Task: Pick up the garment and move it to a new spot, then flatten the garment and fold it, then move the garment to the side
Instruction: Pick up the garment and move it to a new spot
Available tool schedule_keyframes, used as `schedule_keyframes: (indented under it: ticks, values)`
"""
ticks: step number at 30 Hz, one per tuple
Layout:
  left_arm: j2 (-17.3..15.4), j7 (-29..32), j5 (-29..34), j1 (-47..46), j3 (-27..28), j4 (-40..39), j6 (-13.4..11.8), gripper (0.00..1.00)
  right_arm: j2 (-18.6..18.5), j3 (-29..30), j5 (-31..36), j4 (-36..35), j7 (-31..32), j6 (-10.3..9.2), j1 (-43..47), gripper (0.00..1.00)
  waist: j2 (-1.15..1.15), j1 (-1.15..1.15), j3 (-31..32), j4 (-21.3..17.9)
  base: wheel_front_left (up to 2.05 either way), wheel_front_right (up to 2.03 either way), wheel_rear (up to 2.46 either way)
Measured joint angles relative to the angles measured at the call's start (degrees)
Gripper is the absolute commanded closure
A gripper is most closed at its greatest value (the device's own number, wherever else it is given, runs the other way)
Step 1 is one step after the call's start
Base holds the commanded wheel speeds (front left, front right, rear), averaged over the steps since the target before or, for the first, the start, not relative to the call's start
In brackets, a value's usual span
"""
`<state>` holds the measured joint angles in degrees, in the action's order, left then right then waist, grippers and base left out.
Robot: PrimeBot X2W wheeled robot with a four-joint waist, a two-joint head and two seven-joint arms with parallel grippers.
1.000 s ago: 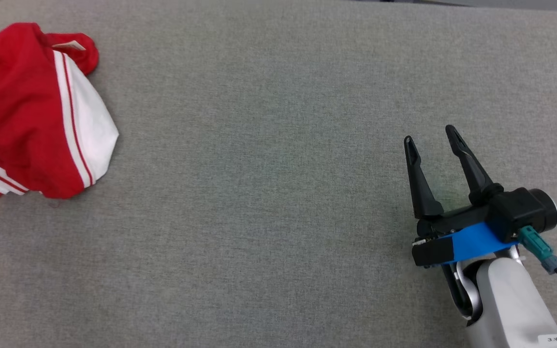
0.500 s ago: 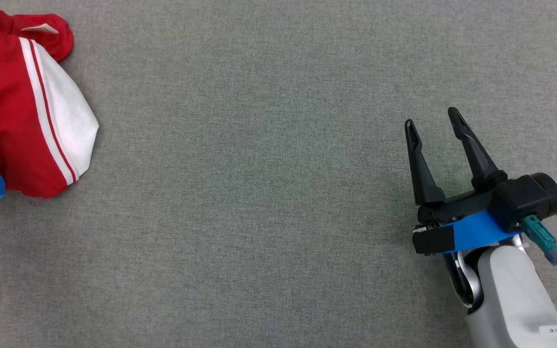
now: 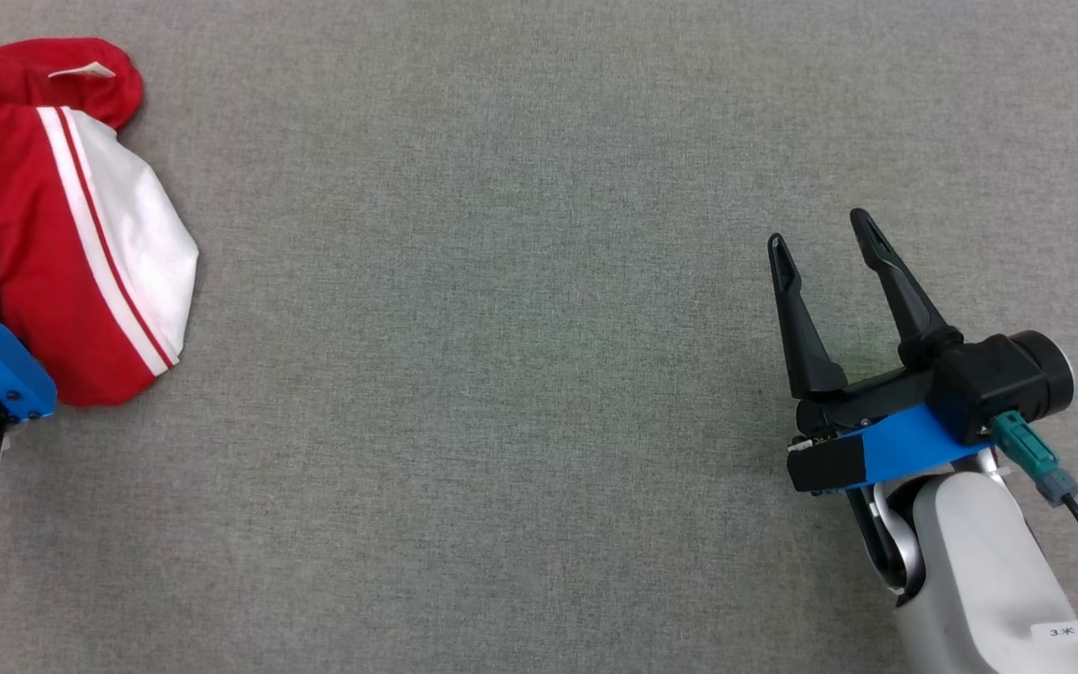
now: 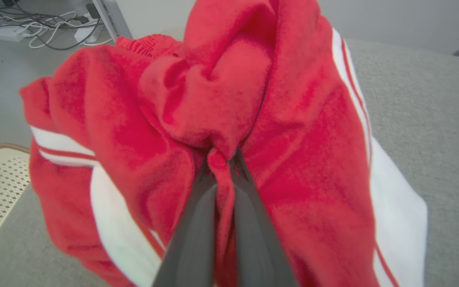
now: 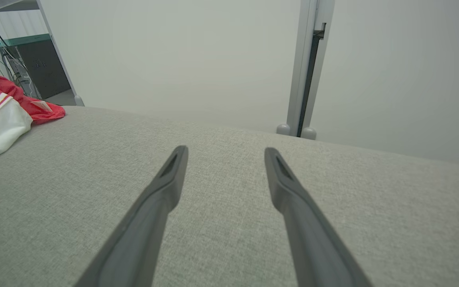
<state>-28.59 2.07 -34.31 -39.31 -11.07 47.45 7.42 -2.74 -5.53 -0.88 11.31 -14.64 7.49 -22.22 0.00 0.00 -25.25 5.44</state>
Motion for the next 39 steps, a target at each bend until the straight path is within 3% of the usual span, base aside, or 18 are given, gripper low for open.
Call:
schedule_keyframes:
  ticks: [13,18,23,32,39]
  values:
    - [-3.86,-10.61,2.32,-5.05,-3.43,-3.27,0.01,1.0,0.0,-0.8,-3.31,2.99,-0.23,0.0,0.02,0.0,0.0,0.0,5.22,-0.99,0.0,0.0,0.0]
    - [-5.32,-12.77,4.17,-7.45,-4.52,-8.79,0.0,1.0,0.0,-1.11,-5.15,3.71,-0.35,0.0,0.31,0.0,0.0,0.0,7.6,-2.44,0.0,0.0,0.0]
    - [-6.87,-12.12,5.89,-9.73,-5.41,-17.4,-0.42,1.0,0.0,-1.33,-6.99,2.89,-0.41,0.0,1.48,0.0,0.0,0.0,9.18,-4.87,0.0,0.0,0.0]
    - [-7.94,-5.76,7.2,-14.5,-6.46,-35.33,-2.7,1.0,0.01,-1.94,-9.91,2.22,-0.42,0.0,2.48,0.0,0.0,-0.01,9.66,-11.72,0.0,0.0,0.0]
    - [-5.91,-1.43,7.35,-17.59,-8.88,-42.56,-3.33,1.0,-0.03,-2.04,-12.18,1.52,-0.42,0.0,2.66,0.0,0.0,-0.01,8.97,-18.01,0.0,0.0,0.0]
